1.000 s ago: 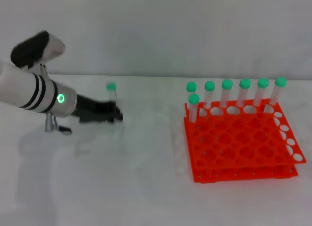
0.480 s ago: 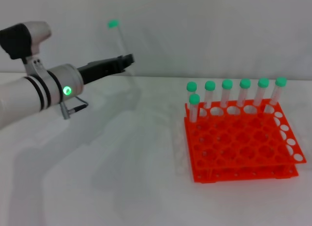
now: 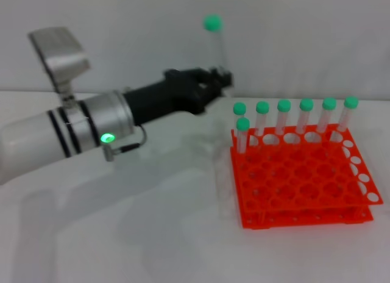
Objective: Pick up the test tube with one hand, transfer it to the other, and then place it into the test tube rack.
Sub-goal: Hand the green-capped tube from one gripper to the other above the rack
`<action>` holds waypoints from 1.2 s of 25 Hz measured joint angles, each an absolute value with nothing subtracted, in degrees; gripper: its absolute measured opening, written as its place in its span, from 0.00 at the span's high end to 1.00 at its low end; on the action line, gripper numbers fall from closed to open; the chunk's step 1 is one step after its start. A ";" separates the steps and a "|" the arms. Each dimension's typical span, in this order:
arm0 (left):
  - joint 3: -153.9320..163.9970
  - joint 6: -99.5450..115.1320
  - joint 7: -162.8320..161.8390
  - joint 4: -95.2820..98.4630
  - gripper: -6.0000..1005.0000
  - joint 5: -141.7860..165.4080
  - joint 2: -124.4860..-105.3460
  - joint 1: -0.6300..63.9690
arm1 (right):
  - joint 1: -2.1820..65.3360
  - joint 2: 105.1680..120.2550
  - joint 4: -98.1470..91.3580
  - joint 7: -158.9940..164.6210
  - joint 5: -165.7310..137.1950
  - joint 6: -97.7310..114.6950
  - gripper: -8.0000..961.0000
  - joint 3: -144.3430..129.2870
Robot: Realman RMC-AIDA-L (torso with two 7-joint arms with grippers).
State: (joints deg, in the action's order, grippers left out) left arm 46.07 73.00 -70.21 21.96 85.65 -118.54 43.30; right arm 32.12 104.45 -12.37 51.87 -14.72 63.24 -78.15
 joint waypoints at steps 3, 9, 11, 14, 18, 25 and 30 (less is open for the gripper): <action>51.45 73.40 -70.38 22.60 0.78 85.86 -118.50 44.33 | 31.91 102.47 -12.80 58.51 -20.70 68.11 0.25 -78.08; 57.77 72.20 -70.39 23.30 0.77 85.91 -118.71 47.44 | 32.21 99.26 -14.55 66.23 -31.21 76.72 0.26 -78.04; 59.15 71.77 -70.31 23.21 0.77 85.89 -118.81 48.60 | 32.80 98.61 -15.31 68.22 -35.87 77.24 0.26 -77.97; 61.60 70.53 -69.97 23.02 0.77 85.62 -119.02 49.97 | 33.98 98.38 -15.56 69.99 -40.85 77.41 0.26 -77.92; 65.44 67.58 -70.06 22.90 0.77 85.24 -119.31 51.84 | 35.97 99.05 -15.88 70.78 -45.76 77.76 0.26 -78.01; 68.17 65.13 -70.18 22.80 0.76 84.56 -119.57 53.55 | 38.21 101.21 -16.73 71.32 -50.65 77.35 0.26 -78.02; 68.21 65.02 -70.00 22.76 0.76 84.42 -119.66 53.51 | 38.43 101.88 -17.18 71.38 -51.49 78.29 0.27 -78.03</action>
State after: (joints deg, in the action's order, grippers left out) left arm 68.21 65.02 -70.00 22.76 84.42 -119.66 53.51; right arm 38.43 101.88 -17.18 71.38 -51.49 78.29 -78.03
